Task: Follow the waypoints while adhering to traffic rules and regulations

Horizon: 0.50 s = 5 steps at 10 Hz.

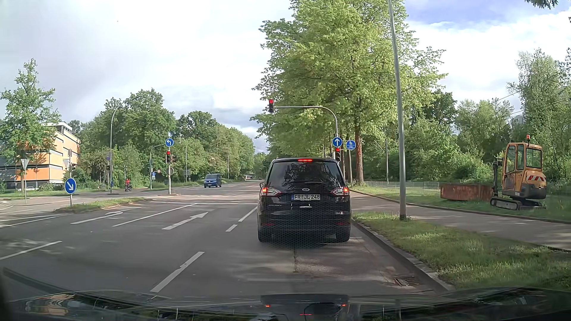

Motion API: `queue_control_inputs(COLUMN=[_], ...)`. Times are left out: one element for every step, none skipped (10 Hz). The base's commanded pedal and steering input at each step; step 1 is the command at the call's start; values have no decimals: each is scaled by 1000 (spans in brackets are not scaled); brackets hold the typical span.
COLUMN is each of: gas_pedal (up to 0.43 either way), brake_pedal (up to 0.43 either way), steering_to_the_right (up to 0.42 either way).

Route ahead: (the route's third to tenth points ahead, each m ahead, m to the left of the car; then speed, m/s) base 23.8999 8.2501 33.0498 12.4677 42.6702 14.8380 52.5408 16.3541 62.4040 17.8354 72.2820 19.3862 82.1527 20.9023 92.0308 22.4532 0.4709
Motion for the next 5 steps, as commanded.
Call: queue_control_inputs(gas_pedal=[0,0,0,0,0], brake_pedal=[37,37,43,43,49], steering_to_the_right=[2,2,2,2,2])
